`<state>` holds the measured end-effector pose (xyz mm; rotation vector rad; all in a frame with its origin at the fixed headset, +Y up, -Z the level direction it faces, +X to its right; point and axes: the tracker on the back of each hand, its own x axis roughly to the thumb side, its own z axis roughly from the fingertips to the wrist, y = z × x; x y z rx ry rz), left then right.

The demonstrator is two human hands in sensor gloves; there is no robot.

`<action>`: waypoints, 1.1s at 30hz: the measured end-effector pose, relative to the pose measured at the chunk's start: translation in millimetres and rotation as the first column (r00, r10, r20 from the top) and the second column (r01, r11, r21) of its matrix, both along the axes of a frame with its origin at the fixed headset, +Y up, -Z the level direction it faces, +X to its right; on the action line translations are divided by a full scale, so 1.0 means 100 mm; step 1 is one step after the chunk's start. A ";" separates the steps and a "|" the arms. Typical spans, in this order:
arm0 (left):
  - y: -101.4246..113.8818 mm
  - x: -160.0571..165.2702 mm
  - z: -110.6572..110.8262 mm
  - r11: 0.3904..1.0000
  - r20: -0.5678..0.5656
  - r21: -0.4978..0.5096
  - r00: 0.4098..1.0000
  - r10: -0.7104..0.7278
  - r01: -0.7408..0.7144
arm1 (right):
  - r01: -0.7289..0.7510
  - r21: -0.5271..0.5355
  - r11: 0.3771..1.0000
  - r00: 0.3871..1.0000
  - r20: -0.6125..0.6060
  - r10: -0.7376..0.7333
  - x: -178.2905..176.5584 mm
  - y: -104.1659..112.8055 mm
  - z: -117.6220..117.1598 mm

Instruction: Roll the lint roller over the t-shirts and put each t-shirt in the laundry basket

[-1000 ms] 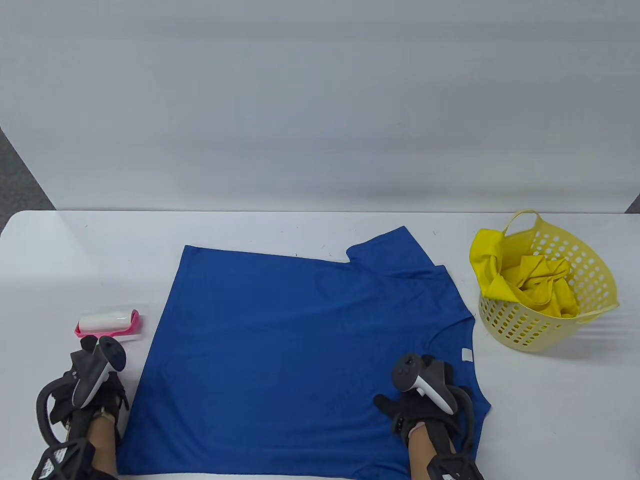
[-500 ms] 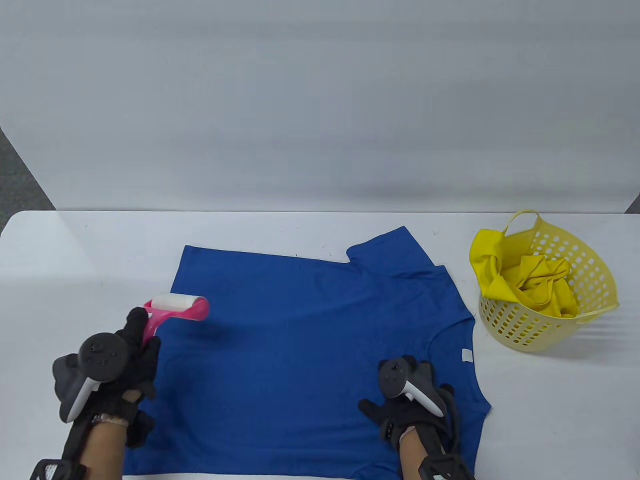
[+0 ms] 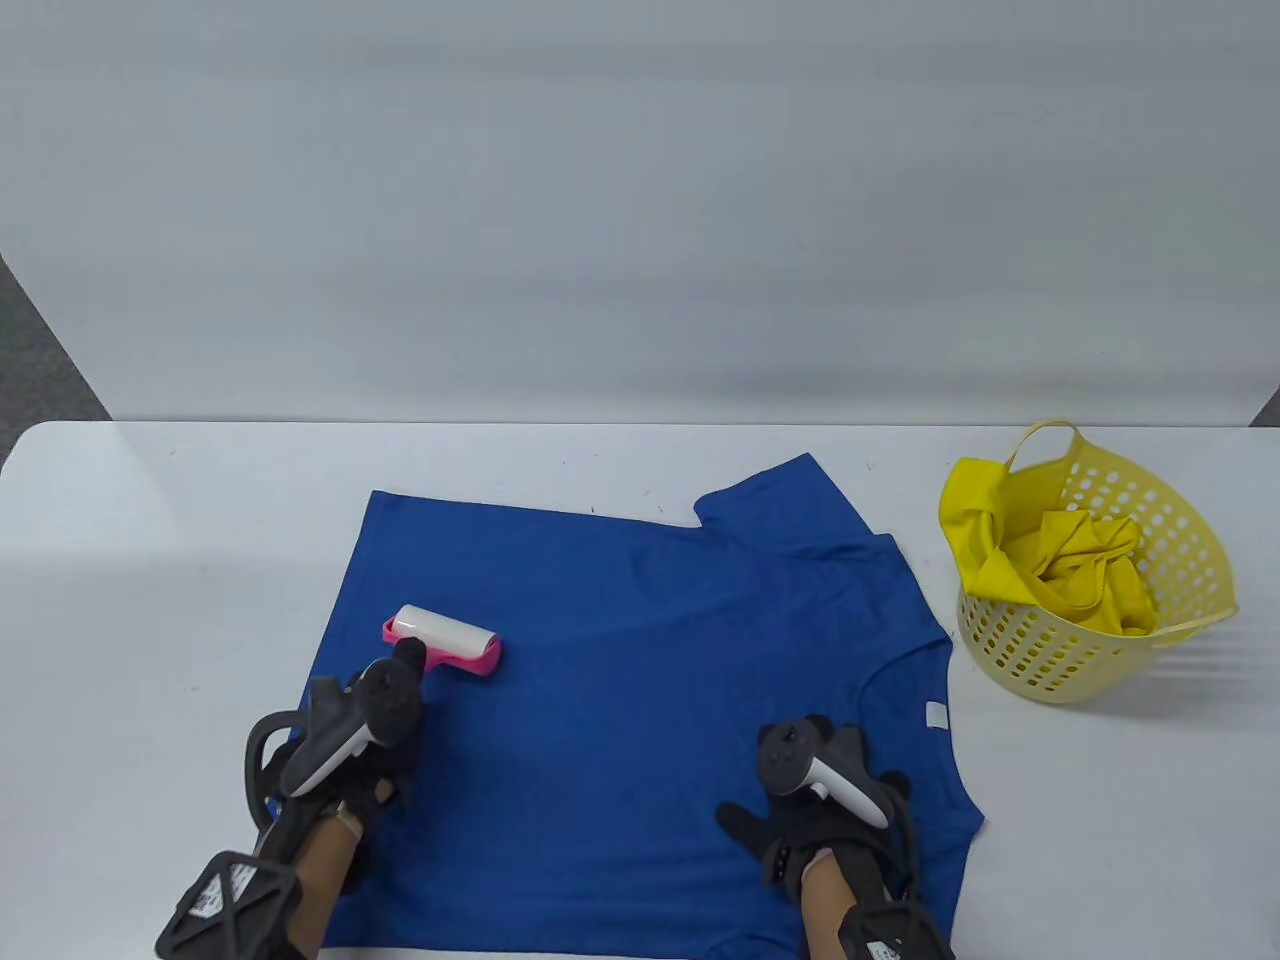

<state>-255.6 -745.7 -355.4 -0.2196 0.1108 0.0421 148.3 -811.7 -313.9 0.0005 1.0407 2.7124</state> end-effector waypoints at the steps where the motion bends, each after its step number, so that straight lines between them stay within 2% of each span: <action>1: 0.00 0.03 -0.08 1.000 -0.007 -0.002 1.000 -0.003 0.003 | -0.001 -0.002 1.000 1.000 -0.002 0.001 0.00 0.00 -0.01; 2: -0.02 0.08 -0.26 1.000 -0.005 -0.026 1.000 -0.011 0.011 | -0.002 -0.002 1.000 1.000 -0.004 0.002 -0.01 0.00 -0.01; 4: -0.08 0.14 -0.46 0.995 -0.040 -0.098 0.999 -0.008 0.004 | 0.000 -0.001 1.000 1.000 -0.003 0.000 -0.01 0.00 -0.02; 5: -0.12 0.17 -0.53 0.993 -0.073 -0.112 0.997 0.039 -0.047 | 0.002 -0.002 1.000 1.000 -0.002 -0.002 -0.01 0.00 -0.02; 8: -0.12 0.27 -0.55 0.987 -0.097 -0.125 0.991 0.091 -0.103 | 0.007 -0.002 1.000 1.000 -0.003 -0.007 -0.01 -0.01 -0.02; 10: -0.06 0.31 -0.50 0.991 -0.066 -0.137 0.998 -0.004 -0.005 | 0.009 -0.003 1.000 1.000 -0.002 -0.009 -0.01 -0.01 -0.01; 13: 0.04 0.26 -0.23 0.987 0.011 -0.118 0.994 -0.105 0.105 | 0.009 -0.001 1.000 1.000 -0.005 -0.009 -0.01 -0.01 -0.02; 20: 0.15 -0.07 0.82 0.978 0.127 -0.155 0.984 -0.122 0.141 | 0.006 0.014 1.000 1.000 -0.011 -0.006 0.00 -0.02 -0.01; 22: 0.21 -0.15 1.04 0.976 0.124 -0.181 0.987 -0.101 0.122 | 0.004 0.016 1.000 1.000 -0.010 -0.003 -0.01 -0.02 -0.01; 24: 0.26 -0.20 1.15 0.980 0.108 -0.176 0.991 -0.078 0.096 | 0.002 0.020 1.000 1.000 -0.009 -0.002 -0.01 -0.02 0.00; 28: 0.25 -0.16 1.09 0.984 0.087 -0.149 0.993 -0.083 0.095 | -0.001 0.025 1.000 1.000 -0.008 0.001 -0.01 -0.02 0.00; 30: 0.22 -0.10 0.97 0.985 0.079 -0.132 0.992 -0.102 0.111 | -0.001 0.024 1.000 1.000 -0.008 0.001 -0.01 -0.02 0.00; 33: 0.19 0.02 0.64 0.987 0.069 -0.085 0.989 -0.131 0.136 | -0.001 0.012 1.000 1.000 -0.006 0.001 -0.01 -0.02 -0.01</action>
